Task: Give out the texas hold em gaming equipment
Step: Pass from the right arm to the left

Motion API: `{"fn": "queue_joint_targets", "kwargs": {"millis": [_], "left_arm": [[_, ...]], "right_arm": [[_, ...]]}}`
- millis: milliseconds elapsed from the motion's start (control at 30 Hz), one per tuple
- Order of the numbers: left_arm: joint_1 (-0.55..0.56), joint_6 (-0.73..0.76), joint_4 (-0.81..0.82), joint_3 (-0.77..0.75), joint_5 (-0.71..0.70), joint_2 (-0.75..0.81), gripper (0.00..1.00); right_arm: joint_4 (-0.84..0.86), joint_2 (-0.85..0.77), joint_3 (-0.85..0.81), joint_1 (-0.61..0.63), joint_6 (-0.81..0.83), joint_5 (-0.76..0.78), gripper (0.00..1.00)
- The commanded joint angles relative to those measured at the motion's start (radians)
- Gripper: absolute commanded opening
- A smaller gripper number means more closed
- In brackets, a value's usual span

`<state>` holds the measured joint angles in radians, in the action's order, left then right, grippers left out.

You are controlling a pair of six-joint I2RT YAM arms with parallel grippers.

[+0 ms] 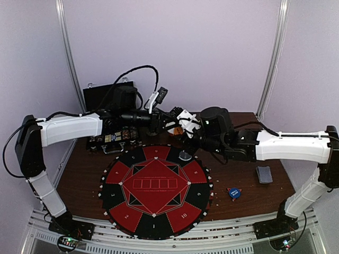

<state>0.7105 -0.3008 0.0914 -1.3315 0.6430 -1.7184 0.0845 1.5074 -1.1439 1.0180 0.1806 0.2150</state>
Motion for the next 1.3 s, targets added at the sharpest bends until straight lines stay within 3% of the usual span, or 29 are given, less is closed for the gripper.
{"fn": "queue_joint_targets", "kwargs": {"millis": [0, 133, 333, 433, 600, 800, 833, 967, 1133, 1267], "left_arm": [[0.016, 0.063, -0.083, -0.036, -0.018, -0.014, 0.56], [0.015, 0.076, -0.107, -0.037, -0.019, -0.008, 0.47], [0.017, 0.096, -0.201, -0.037, -0.026, -0.007, 0.46], [0.018, 0.101, -0.206, -0.032, -0.025, -0.011, 0.34], [0.019, 0.106, -0.210, -0.056, 0.058, -0.038, 0.01], [0.018, 0.065, -0.180, -0.007, 0.120, -0.027, 0.00], [0.018, 0.054, -0.180, 0.008, 0.103, -0.012, 0.00], [-0.024, -0.071, -0.183, 0.108, -0.108, 0.056, 0.00], [-0.095, -0.293, -0.270, 0.336, -0.274, 0.231, 0.00], [-0.104, -0.428, -0.450, 0.526, -0.405, 0.433, 0.00]], "right_arm": [[0.010, 0.016, -0.040, 0.012, 0.036, 0.068, 0.35], [0.002, 0.028, -0.049, 0.015, 0.048, 0.080, 0.35], [-0.018, 0.052, -0.069, 0.017, 0.067, 0.168, 0.35], [-0.007, 0.052, -0.062, 0.027, 0.084, 0.166, 0.35], [0.016, 0.045, -0.037, 0.037, 0.105, 0.162, 0.35], [0.021, 0.032, -0.021, 0.038, 0.096, 0.166, 0.36], [0.012, 0.029, -0.018, 0.038, 0.095, 0.172, 0.43], [-0.001, -0.004, 0.016, 0.038, 0.051, 0.210, 0.96], [-0.066, -0.076, 0.042, 0.025, -0.015, 0.187, 1.00], [-0.092, -0.128, 0.067, -0.003, -0.047, 0.146, 1.00]]}}
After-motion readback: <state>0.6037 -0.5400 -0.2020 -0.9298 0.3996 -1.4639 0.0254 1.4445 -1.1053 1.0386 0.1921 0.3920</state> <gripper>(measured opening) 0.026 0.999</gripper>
